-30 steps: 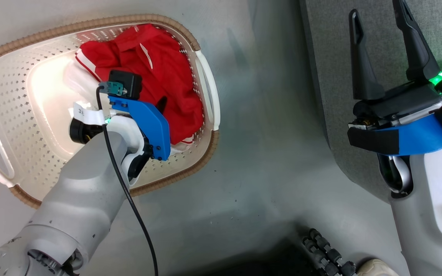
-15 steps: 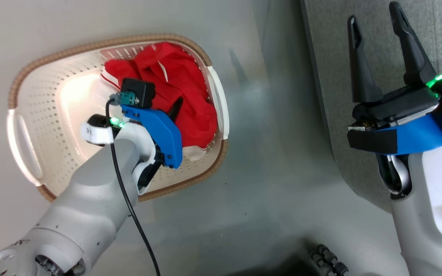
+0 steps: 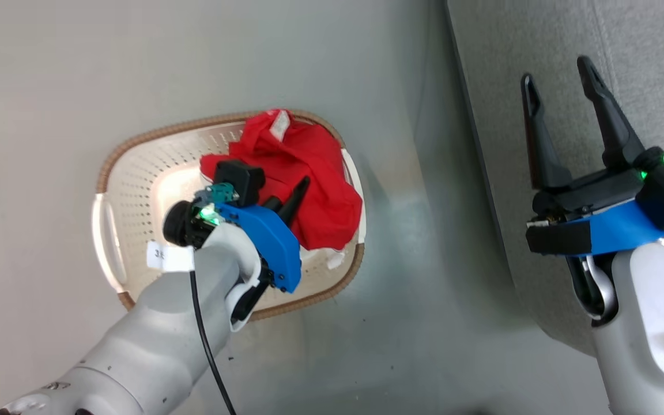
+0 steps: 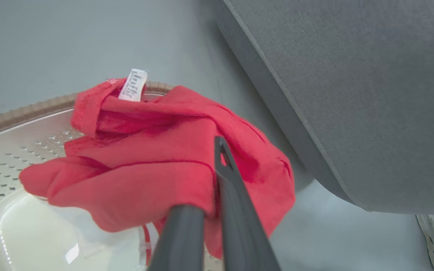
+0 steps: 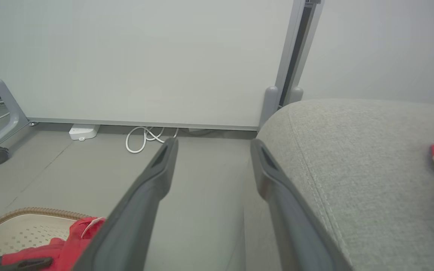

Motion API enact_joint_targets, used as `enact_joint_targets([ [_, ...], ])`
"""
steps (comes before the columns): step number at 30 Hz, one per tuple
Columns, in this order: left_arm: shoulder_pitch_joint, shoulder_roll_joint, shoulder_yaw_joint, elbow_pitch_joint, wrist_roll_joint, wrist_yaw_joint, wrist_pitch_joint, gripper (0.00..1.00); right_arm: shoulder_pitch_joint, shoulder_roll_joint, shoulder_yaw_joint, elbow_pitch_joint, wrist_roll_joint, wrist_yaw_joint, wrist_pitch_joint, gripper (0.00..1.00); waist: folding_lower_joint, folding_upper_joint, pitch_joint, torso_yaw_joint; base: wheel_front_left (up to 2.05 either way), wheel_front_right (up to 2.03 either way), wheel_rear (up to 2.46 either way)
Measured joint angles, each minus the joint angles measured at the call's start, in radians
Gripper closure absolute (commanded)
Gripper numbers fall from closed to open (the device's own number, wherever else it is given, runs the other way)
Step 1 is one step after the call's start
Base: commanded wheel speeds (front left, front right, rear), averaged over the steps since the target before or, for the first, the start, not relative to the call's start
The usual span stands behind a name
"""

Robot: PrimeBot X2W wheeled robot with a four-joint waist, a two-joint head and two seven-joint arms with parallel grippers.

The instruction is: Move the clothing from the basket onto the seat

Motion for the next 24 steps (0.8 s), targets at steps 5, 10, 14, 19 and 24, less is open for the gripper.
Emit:
enact_joint_targets([
  [5,0.027,0.003,-0.013,-0.047,0.002,0.000,-0.029,1.00,0.040,-0.008,-0.006,0.018,0.000,0.000,0.000,0.00,0.0000,0.0001,-0.074,0.024,0.00,0.00,0.00],
  [10,0.052,0.011,-0.017,-0.086,0.021,0.000,-0.042,1.00,0.080,-0.009,-0.010,0.033,0.000,0.000,0.000,0.00,-0.0001,0.0001,-0.150,0.048,0.00,0.00,0.00],
  [14,0.069,0.021,0.006,-0.131,0.046,0.000,-0.044,1.00,0.111,-0.010,-0.017,0.045,0.000,0.000,0.000,0.00,-0.0001,0.0000,-0.210,0.066,0.00,0.00,0.00],
  [19,0.101,0.041,0.084,-0.190,0.126,0.000,-0.045,1.00,0.152,-0.009,-0.027,0.058,0.000,0.000,0.000,0.00,-0.0001,0.0000,-0.281,0.087,0.00,0.00,0.00],
  [24,0.135,0.046,0.157,-0.234,0.214,0.000,-0.045,1.00,0.194,-0.005,-0.039,0.071,0.000,0.000,0.000,0.00,-0.0002,0.0001,-0.351,0.108,0.00,0.00,0.00],
])
